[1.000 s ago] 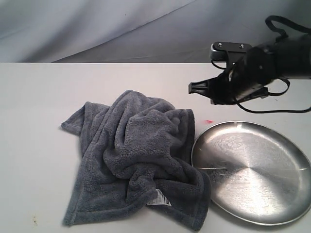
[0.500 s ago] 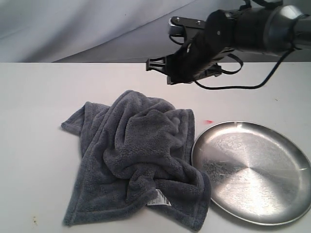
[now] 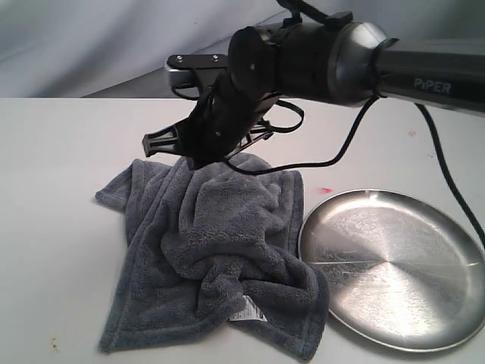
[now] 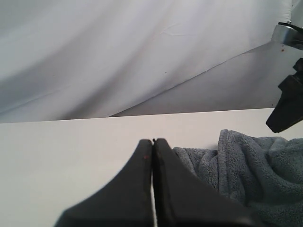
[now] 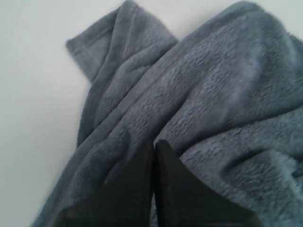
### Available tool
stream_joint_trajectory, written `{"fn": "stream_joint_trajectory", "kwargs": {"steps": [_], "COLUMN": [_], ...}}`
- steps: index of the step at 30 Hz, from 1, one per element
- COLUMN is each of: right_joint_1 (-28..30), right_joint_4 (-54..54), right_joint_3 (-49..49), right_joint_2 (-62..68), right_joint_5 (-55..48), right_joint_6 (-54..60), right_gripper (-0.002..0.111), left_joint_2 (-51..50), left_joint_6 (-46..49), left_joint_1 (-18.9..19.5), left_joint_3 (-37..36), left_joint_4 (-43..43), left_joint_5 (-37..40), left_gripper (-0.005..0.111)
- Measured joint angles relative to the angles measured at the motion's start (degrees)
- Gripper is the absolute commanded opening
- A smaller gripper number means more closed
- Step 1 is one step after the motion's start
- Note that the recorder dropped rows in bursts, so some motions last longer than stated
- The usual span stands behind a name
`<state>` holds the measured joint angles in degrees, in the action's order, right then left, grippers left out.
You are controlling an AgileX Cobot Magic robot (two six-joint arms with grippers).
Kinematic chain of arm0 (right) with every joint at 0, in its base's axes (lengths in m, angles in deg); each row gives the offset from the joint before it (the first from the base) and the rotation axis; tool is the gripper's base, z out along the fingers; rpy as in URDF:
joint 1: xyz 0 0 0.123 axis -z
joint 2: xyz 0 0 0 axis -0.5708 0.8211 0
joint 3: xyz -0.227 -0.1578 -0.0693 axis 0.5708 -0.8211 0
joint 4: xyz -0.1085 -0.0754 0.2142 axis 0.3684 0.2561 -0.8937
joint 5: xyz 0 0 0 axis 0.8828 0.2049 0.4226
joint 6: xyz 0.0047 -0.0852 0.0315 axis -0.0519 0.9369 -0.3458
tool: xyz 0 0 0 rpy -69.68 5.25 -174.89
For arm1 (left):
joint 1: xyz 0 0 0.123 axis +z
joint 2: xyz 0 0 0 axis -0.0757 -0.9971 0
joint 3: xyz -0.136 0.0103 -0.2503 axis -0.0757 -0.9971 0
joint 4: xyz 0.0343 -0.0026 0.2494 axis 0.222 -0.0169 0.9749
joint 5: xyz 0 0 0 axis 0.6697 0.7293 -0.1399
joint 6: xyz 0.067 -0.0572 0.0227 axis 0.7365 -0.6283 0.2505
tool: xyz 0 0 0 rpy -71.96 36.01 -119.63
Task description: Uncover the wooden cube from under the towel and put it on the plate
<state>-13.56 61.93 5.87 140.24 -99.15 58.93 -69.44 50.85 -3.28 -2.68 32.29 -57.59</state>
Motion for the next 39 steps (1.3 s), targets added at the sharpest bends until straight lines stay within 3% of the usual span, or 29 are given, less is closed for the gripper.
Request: {"fn": "stream_joint_trajectory", "kwargs": {"steps": [22,27,39], "right_joint_1": [-14.9,-15.6,-15.6], "right_joint_4": [3.5,4.3,10.2], "right_joint_3": [-1.1,-8.9,-39.0], "right_joint_2": [-0.7,-6.1,-26.9], "right_joint_5": [-20.2,-16.9,-2.9], "right_joint_6": [5.9,4.5,-6.4], "right_gripper": [0.000,0.000,0.000], "left_joint_2": [0.0,0.0,0.0], "left_joint_6": [0.0,0.0,0.0], "left_joint_1": [0.0,0.0,0.0], "left_joint_3": [0.0,0.0,0.0], "left_joint_4": [0.0,0.0,0.0], "left_joint_5": [0.0,0.0,0.0], "left_gripper": [0.000,0.000,0.000]}}
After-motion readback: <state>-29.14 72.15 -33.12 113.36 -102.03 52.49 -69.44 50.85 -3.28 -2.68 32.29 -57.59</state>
